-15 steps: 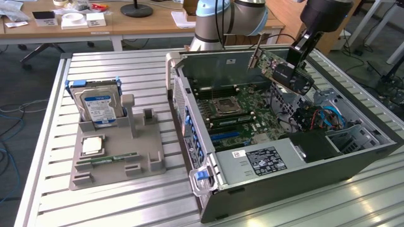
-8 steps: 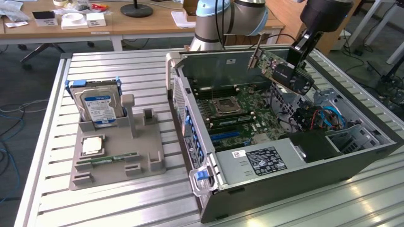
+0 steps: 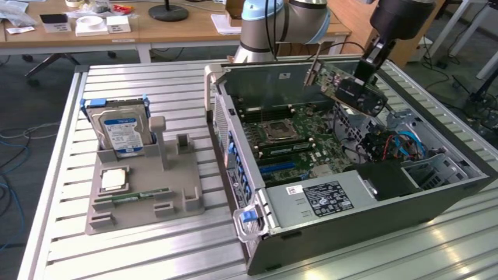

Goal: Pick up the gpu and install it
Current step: 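Insert the gpu into the slot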

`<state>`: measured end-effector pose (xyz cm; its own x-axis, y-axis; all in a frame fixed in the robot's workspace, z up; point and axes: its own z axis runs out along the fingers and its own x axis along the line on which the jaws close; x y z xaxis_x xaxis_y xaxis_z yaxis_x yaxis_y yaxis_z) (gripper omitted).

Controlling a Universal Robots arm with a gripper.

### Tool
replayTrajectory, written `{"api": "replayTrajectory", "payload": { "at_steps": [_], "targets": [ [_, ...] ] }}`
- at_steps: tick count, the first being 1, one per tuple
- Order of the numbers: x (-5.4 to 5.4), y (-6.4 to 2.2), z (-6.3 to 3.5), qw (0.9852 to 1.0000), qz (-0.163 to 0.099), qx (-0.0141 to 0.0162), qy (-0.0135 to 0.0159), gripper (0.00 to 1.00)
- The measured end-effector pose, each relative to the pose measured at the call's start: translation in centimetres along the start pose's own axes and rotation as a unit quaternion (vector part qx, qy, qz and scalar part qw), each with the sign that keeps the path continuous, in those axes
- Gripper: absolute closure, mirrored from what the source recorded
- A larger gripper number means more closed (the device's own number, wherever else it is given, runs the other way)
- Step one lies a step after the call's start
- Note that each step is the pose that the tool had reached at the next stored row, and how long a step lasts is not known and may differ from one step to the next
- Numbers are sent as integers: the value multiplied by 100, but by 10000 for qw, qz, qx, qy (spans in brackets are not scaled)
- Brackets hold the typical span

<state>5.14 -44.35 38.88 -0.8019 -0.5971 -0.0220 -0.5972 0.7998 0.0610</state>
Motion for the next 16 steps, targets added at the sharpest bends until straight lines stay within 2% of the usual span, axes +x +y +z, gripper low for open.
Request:
{"api": "replayTrajectory", "payload": {
  "at_steps": [4, 8, 12, 16],
  "targets": [
    [0, 0, 0, 9996, -286, -6, 18, 73],
    [0, 0, 0, 9984, -557, -12, 34, 73],
    [0, 0, 0, 9965, -835, -18, 50, 73],
    [0, 0, 0, 9937, -1117, -24, 67, 73]
  ]
}}
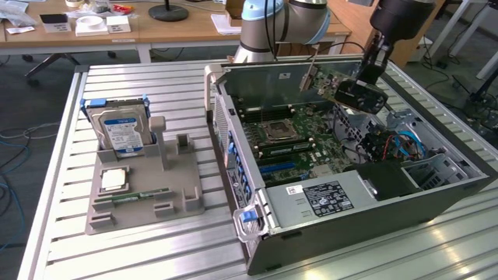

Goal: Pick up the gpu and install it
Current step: 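Insert the gpu into the slot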

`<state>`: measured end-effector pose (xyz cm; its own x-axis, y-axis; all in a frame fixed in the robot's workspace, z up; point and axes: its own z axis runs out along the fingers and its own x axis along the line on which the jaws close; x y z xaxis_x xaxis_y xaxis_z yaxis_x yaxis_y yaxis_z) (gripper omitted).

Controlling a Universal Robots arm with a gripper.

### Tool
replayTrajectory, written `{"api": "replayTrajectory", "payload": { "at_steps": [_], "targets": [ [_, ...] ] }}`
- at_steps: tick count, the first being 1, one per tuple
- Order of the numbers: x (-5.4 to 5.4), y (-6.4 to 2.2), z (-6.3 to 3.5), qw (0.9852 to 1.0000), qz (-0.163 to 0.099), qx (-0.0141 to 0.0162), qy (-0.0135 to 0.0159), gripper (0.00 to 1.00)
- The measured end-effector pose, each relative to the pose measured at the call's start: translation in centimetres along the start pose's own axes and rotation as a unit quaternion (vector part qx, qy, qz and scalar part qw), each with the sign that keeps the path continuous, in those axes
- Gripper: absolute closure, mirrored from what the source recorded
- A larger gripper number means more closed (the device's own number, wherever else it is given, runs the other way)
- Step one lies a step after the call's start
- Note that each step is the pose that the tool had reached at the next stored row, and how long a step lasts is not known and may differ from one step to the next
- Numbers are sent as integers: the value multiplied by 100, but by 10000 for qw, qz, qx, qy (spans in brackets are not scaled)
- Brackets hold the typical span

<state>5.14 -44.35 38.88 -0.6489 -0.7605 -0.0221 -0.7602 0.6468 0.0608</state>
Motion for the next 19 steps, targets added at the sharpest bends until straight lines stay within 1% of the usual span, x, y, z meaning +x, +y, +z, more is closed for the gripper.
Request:
{"api": "replayTrajectory", "payload": {
  "at_steps": [3, 7, 19],
  "targets": [
    [0, 0, 0, 9998, -218, -5, 13, 73],
    [0, 0, 0, 9988, -497, -11, 30, 73],
    [0, 0, 0, 9986, -533, -12, 32, 73]
  ]
}}
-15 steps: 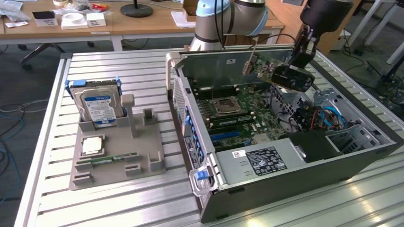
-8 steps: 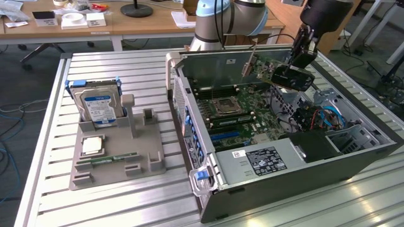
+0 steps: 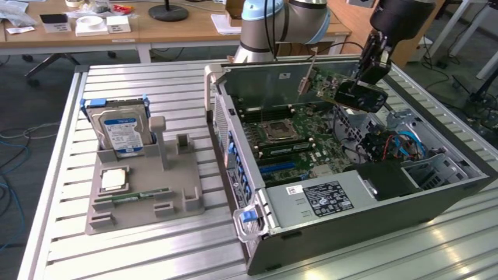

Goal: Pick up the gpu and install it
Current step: 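Insert the gpu into the slot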

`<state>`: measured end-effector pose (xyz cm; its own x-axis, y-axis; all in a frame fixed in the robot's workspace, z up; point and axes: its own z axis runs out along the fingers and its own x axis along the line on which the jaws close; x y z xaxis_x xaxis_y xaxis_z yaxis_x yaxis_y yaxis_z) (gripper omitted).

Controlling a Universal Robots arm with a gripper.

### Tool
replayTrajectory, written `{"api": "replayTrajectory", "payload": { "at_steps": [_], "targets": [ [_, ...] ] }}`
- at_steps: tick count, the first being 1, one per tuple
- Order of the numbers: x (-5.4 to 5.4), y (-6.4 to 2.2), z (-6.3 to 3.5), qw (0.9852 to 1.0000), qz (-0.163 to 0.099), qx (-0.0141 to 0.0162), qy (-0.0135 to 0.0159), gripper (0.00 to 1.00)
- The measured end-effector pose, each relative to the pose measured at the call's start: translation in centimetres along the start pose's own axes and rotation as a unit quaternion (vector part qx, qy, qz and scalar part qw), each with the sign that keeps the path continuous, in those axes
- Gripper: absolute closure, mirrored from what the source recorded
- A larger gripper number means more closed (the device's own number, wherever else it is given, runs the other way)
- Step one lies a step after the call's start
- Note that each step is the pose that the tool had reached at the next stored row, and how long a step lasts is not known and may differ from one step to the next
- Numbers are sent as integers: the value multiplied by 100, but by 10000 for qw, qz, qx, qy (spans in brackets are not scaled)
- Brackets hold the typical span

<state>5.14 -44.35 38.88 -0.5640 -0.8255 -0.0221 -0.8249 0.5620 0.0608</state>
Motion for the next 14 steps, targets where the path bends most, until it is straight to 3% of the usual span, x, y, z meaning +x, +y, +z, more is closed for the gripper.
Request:
{"api": "replayTrajectory", "payload": {
  "at_steps": [7, 14],
  "targets": [
    [0, 0, 0, 9992, -405, -9, 25, 73],
    [0, 0, 0, 9949, -1003, -23, 61, 73]
  ]
}}
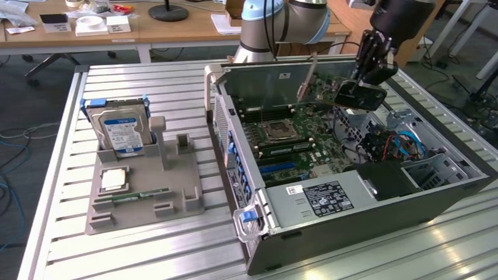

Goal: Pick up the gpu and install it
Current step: 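Insert the gpu into the slot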

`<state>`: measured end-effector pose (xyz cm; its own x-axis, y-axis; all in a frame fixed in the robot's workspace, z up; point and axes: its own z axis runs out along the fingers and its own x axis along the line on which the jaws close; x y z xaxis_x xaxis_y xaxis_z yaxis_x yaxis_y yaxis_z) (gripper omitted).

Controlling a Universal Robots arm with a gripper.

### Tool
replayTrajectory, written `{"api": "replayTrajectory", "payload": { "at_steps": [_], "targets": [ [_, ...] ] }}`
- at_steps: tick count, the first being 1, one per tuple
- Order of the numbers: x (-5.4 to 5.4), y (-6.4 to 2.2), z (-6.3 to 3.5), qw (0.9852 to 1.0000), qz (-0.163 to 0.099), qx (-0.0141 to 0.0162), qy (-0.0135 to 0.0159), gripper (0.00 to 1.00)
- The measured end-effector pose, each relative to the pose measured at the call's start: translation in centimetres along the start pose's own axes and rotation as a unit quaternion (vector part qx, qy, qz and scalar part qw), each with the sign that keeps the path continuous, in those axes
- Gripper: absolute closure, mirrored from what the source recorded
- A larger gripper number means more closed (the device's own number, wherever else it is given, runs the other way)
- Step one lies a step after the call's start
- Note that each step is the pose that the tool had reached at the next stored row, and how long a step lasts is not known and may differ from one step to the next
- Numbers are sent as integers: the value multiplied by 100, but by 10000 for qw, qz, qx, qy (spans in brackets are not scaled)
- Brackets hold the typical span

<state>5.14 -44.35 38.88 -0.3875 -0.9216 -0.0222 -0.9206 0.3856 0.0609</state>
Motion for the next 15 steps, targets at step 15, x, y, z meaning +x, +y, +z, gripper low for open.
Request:
{"api": "replayTrajectory", "payload": {
  "at_steps": [15],
  "targets": [
    [0, 0, 1, 9910, -1338, -30, 81, 73]
  ]
}}
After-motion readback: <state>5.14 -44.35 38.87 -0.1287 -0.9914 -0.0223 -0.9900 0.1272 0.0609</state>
